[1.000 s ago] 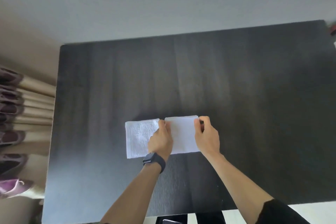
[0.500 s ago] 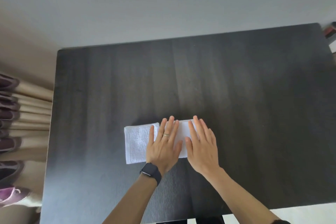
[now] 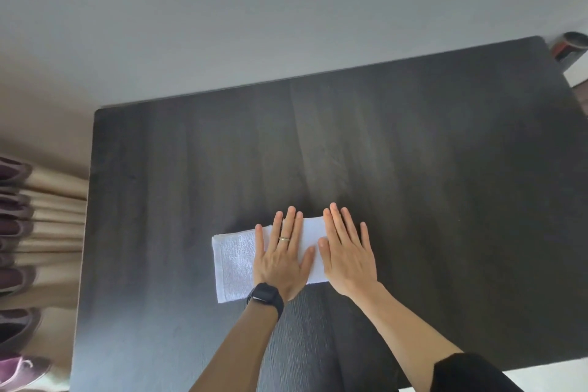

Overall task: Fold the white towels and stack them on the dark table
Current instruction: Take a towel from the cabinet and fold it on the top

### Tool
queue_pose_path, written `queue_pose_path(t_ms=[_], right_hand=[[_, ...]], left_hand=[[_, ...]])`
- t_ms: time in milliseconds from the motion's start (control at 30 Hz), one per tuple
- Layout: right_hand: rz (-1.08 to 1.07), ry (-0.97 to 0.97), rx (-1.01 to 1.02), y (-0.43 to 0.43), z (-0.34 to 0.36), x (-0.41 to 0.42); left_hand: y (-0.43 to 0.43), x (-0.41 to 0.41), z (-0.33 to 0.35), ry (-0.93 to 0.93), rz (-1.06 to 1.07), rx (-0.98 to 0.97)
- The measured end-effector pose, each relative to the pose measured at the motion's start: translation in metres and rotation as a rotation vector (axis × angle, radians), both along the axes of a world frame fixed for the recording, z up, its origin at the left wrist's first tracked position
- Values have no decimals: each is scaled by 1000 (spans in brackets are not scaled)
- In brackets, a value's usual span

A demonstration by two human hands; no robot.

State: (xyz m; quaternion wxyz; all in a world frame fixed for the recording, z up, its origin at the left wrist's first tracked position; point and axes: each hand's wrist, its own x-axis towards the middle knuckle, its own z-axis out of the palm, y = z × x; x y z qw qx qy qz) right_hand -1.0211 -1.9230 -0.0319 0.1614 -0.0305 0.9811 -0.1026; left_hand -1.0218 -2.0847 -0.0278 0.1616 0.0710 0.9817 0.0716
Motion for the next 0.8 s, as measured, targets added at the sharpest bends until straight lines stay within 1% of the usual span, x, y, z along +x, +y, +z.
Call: queue_pose_path(t_ms=[133, 267, 333, 400, 433, 500, 633, 700, 800], right_hand=[[30, -79, -19, 6, 18, -2], [6, -145, -79, 34, 62, 8], [-75, -179, -158, 61, 97, 20], [-226, -240, -276, 97, 134, 38], [-307, -237, -318, 119, 153, 50], [-438, -141, -311, 166, 188, 78], [-659, 103, -150, 255, 265, 154], [-780, 222, -98, 294, 304, 207], [-960, 382, -14, 348, 341, 304]], left_hand=[[2, -2, 14, -46, -31, -52], [17, -7, 55, -102, -24, -100], [33, -13, 80, -170, -116, -137], [62, -20, 109, -193, -238, -111], [82, -23, 126, -191, -299, -86], [130, -26, 161, -171, -421, -31], [247, -10, 240, -32, -705, 88], [309, 18, 279, 40, -839, 162], [400, 84, 330, 120, -1042, 273]])
